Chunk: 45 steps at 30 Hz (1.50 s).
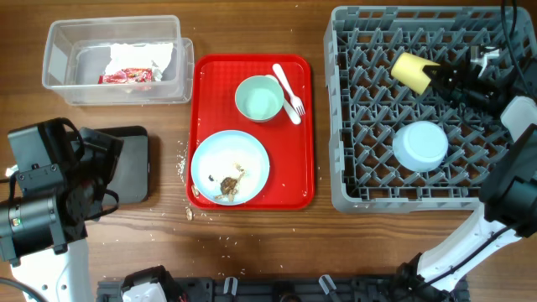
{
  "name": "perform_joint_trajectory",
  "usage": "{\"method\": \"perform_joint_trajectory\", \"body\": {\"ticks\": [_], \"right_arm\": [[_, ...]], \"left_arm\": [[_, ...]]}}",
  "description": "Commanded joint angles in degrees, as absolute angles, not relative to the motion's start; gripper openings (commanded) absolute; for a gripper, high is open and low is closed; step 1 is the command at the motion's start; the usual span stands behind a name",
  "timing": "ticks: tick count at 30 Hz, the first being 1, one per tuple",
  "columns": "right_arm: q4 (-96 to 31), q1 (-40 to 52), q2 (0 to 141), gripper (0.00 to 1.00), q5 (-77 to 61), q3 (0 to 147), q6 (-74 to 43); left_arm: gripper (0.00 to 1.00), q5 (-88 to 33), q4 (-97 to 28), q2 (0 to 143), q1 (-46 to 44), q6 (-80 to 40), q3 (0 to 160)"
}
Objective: Sort waste into correct bins and load items into the dishwasher rack
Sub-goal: 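Carry the yellow cup with the right gripper into the rack's upper area, then set the yellow cup upright in the rack and open the right gripper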
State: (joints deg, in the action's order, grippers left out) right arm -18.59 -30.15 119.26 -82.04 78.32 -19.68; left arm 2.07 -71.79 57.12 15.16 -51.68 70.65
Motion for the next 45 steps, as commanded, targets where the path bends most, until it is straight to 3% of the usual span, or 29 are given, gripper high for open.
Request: {"method": "perform_joint_trajectory", "body": {"ticks": [1,7,14,20,27,36,45], "right_arm": [[-19.84,-30.02,119.81,0.04,-75.11,77.34,-22.24],[-30.09,-31.27,117.82,0.12,-58.28,77.91,-18.98],[-41.25,-34.0,101.45,0.38,-27.77,78.06,-18.63],[-40.77,-28.62,90.85,0.36,-25.28,78.06,-19.49],[-33.76,-13.74,97.51,0.05,-8.1,78.04,-18.57],[-24.29,-11.31,106.85,0.04,-7.84,78.04,-14.94],[-33.74,-11.31,103.57,0.04,6.79,78.04,-25.78]], "left_arm": [[1.0,2.85,-71.64,57.12,15.4,-50.98,70.61],[1.0,2.85,-71.64,57.12,15.4,-50.98,70.61],[1.0,2.85,-71.64,57.12,15.4,-50.98,70.61],[1.0,2.85,-71.64,57.12,15.4,-50.98,70.61],[1.0,2.85,-71.64,57.12,15.4,-50.98,70.61],[1.0,2.85,-71.64,57.12,15.4,-50.98,70.61],[1.0,2.85,-71.64,57.12,15.4,-50.98,70.61]]}}
